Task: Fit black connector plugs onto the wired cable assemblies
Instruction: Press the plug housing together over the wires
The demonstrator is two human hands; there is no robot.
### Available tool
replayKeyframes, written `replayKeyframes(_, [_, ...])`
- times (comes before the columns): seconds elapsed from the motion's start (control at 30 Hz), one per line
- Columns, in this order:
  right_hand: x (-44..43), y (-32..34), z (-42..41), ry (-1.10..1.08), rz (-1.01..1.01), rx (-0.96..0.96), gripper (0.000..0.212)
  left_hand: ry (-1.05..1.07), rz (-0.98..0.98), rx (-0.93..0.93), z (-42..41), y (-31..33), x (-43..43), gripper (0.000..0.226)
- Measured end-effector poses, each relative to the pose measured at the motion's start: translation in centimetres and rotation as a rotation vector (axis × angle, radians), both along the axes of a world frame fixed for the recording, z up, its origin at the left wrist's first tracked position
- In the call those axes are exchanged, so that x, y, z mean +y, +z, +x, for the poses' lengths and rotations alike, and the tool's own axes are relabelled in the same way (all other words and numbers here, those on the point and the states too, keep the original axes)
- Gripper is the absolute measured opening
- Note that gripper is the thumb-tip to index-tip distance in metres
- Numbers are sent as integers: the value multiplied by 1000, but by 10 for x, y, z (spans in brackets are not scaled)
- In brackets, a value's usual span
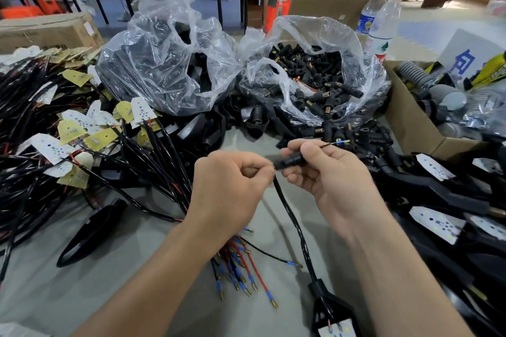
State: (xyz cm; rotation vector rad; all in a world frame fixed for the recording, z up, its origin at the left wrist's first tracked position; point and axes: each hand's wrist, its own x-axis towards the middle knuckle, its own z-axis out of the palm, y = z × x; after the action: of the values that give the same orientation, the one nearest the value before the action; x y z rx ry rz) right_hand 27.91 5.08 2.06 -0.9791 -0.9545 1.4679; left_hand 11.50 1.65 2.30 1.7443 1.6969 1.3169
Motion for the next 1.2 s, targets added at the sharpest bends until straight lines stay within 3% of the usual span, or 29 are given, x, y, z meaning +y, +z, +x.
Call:
replayKeyframes(0.1, [1,2,3,-43,-35,70,25,-48,-21,-159,-3,1,5,14])
replayKeyframes(0.3, [0,3,5,-100,-68,93,24,-42,-142,-273,-8,-1,9,4])
replayKeyframes(0.53, [-1,0,-1,-44,-67,41,16,-105,-101,9,-2,-2,3,31])
replayKeyframes(0.73, [0,1,5,-77,-38,27,13,-160,-209,-207,-9,0,9,9])
replayKeyframes(0.97, [-5,3,-6,-70,32,-53,21,-198,-243,-253,-5,-4,6,13])
replayKeyframes(1.2, [-9,2,-18,-83,-22,53,35,-296,-170,-420,-4,8,1,37])
